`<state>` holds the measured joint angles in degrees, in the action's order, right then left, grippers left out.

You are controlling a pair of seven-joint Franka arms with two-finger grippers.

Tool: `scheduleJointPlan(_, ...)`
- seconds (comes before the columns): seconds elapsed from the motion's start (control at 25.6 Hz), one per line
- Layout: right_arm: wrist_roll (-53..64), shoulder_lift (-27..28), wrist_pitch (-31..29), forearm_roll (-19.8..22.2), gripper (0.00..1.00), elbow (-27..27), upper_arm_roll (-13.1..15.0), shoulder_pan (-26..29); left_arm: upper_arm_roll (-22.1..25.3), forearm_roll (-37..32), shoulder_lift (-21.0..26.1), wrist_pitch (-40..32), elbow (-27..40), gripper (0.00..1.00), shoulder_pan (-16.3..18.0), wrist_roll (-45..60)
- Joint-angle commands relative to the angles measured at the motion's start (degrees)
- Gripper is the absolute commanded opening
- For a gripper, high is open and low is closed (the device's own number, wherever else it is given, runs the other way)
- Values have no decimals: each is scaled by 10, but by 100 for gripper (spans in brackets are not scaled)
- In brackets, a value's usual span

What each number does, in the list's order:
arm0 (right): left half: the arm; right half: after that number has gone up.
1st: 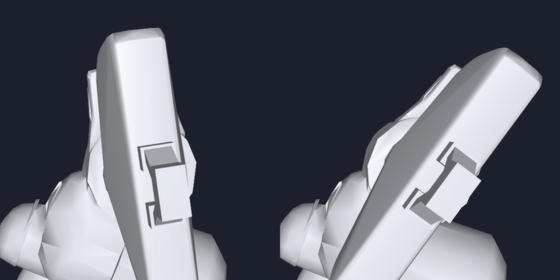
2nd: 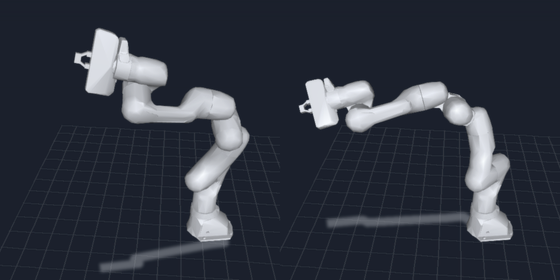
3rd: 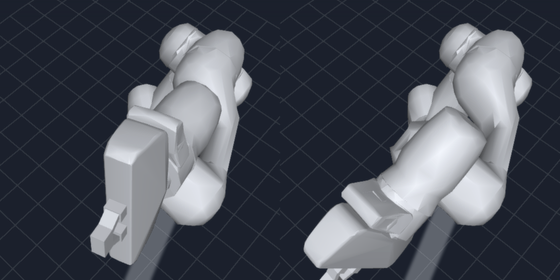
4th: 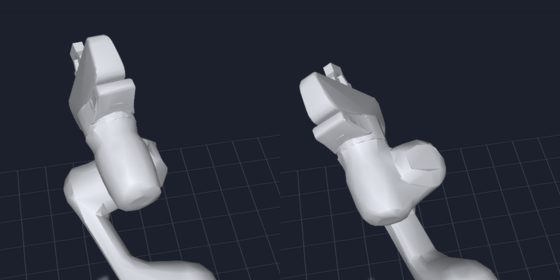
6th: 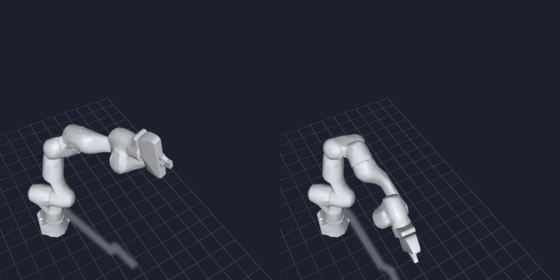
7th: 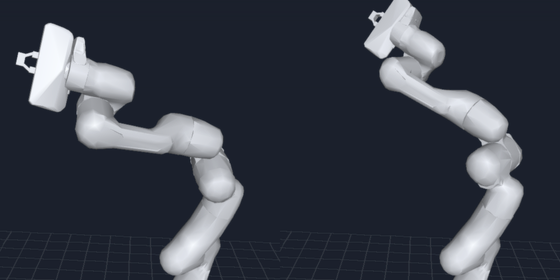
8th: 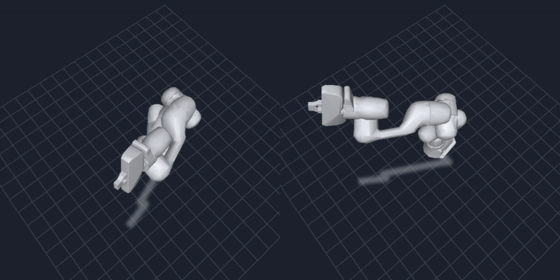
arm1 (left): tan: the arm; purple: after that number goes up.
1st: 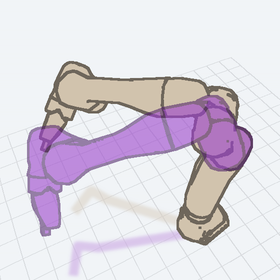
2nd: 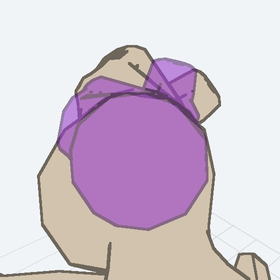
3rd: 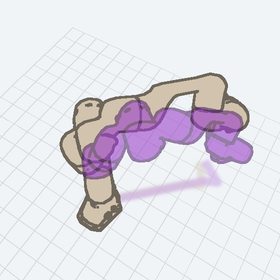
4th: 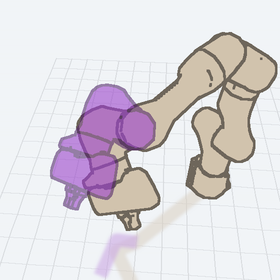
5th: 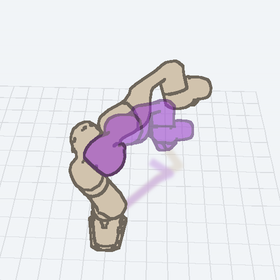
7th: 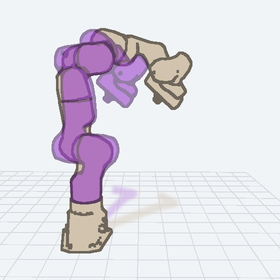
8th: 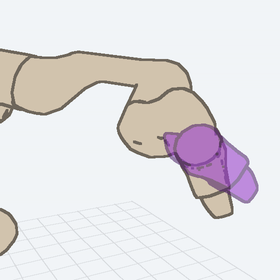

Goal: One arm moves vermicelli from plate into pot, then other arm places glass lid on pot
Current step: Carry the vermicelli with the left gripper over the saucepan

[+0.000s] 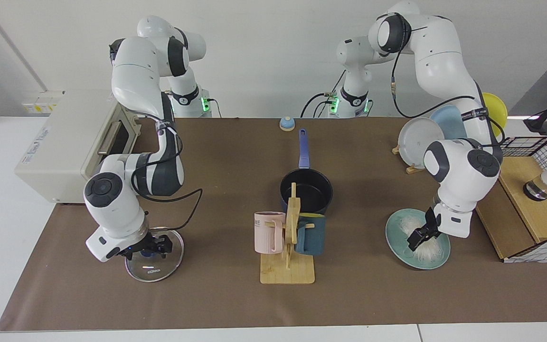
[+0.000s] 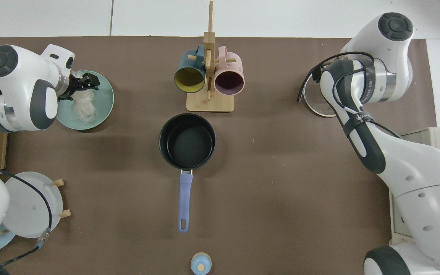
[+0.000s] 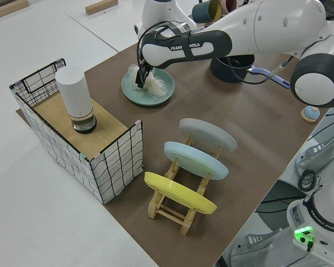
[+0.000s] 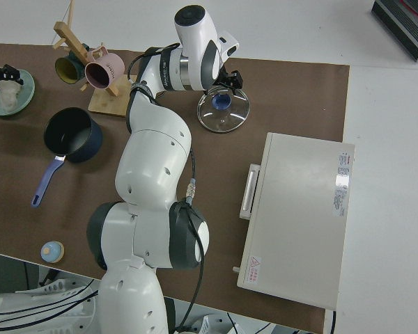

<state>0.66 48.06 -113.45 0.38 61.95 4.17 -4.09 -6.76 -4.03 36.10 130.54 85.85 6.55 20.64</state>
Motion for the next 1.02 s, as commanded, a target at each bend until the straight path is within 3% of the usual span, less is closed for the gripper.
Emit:
scheduleJointPlan(0.0, -6, -15, -17, -6, 99, 30, -5, 2, 2, -12, -3, -13, 4, 29, -1, -8)
scheduleJointPlan(0.04, -6, -16, -17, -6, 99, 31, -5, 2, 1, -10, -2, -21, 2, 11, -1, -7)
scheduleJointPlan(0.08, -6, -17, -17, -6, 100, 33, -5, 3, 1, -9, -3, -28, 0, 0, -2, -7)
scheduleJointPlan(0.39, -5, -34, -12, -6, 100, 56, -5, 4, -29, -15, -19, -113, -57, 0, -6, 0)
scheduleJointPlan(0.55, -2, -37, -6, -6, 100, 59, -5, 5, -41, -18, -62, -161, -56, 0, -15, 8)
scheduleJointPlan(0.66, -2, -44, -8, -6, 100, 70, -5, 5, -77, -20, -93, -205, -54, 0, -15, 15)
scheduleJointPlan(0.9, -2, -46, -8, -7, 100, 76, -5, 5, -129, -29, -118, -209, -42, 0, -34, 165)
scheduleJointPlan(0.98, -6, -47, -12, -8, 93, 77, -5, 5, -146, -36, -119, -209, -38, 0, -46, 196)
